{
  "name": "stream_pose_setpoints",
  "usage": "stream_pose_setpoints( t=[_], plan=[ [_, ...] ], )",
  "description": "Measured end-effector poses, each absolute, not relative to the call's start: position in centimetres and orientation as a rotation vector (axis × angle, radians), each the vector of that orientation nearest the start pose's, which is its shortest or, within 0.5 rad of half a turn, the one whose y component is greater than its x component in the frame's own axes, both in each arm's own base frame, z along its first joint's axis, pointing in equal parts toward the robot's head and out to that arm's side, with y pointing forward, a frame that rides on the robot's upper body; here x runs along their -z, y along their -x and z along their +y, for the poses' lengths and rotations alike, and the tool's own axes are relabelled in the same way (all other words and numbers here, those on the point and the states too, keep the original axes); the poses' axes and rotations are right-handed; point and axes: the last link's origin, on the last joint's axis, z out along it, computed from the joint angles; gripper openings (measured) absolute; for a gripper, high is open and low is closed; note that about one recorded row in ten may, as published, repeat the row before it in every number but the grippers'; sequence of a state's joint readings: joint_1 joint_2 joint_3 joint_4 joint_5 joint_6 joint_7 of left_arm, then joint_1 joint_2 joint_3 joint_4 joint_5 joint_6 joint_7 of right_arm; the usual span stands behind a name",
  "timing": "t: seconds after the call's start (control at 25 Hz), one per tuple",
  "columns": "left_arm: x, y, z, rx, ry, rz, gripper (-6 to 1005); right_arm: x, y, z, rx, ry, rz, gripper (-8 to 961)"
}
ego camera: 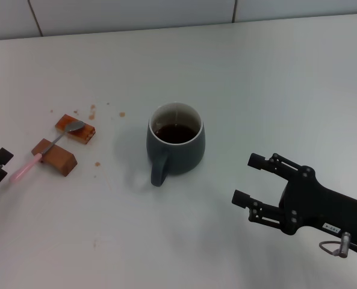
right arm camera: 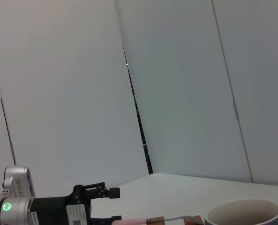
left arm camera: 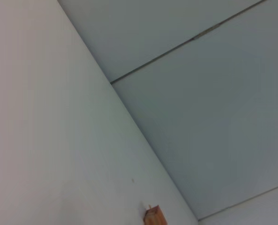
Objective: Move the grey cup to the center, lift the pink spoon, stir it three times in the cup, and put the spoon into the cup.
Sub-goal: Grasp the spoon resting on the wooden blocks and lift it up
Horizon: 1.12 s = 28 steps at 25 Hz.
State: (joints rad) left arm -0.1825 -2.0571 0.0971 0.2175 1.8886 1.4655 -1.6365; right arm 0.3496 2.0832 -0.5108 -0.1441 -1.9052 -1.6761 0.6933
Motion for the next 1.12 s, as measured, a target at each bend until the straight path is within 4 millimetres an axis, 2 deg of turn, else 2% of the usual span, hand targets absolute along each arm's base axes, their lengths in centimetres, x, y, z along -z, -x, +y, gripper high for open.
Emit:
stream_pose_setpoints(
  t=[1.12],
  plan=[
    [0.18, 38.91, 21.60, 1.252, 1.545, -1.743, 769, 5.31, -29.68, 22.42, -1.096, 2.489, 0.472, 816]
  ],
)
